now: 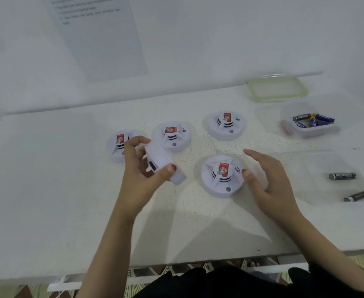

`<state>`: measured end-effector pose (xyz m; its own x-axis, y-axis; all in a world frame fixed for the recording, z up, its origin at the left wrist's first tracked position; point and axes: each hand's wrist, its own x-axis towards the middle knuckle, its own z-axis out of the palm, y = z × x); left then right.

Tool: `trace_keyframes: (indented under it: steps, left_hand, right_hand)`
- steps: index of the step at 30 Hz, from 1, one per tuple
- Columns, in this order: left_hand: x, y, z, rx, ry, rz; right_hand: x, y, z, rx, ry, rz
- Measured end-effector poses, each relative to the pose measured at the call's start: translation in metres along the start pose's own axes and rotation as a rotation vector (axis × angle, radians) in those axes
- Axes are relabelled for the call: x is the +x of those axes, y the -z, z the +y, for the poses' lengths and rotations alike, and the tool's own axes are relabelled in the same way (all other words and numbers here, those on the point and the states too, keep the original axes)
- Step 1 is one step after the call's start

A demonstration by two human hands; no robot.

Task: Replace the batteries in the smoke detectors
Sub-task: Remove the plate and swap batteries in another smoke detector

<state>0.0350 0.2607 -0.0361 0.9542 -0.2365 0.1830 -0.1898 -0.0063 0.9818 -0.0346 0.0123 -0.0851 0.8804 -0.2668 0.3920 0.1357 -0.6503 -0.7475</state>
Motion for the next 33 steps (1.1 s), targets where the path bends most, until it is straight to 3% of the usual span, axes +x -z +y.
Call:
trace_keyframes:
  steps: [4, 8, 11, 15, 23, 29, 33]
  left_hand:
    - [-0.005, -0.032, 0.003, -0.201, -0.031, -0.007]
    - [-0.006, -0.058, 0.004, -0.2, -0.031, -0.025]
    - [-0.006, -0.063, -0.001, -0.185, -0.04, -0.077]
    - [-0.007, -0.06, -0.012, -0.074, -0.039, -0.178]
    - [-0.014, -0.064, -0.016, 0.132, 0.023, -0.273]
    - [-0.016, -0.063, -0.011, 0.182, -0.006, -0.215]
    - [-0.02, -0.058, -0.005, 0.167, -0.01, -0.215]
  right_hand:
    - [0.004, 0.004, -0.032, 0.324, -0.085, 0.023]
    - [0.014, 0.007, -0.055, 0.833, -0.439, -0.298]
    - [0.016, 0.009, -0.054, 1.026, -0.541, -0.423]
    - [0.011, 0.015, -0.043, 1.033, -0.539, -0.38]
    - [-0.001, 0.016, -0.034, 0.978, -0.428, -0.475]
    - [0.002, 0.018, -0.036, 0.98, -0.394, -0.514]
    - [0.008, 0.024, -0.037, 0.942, -0.372, -0.632]
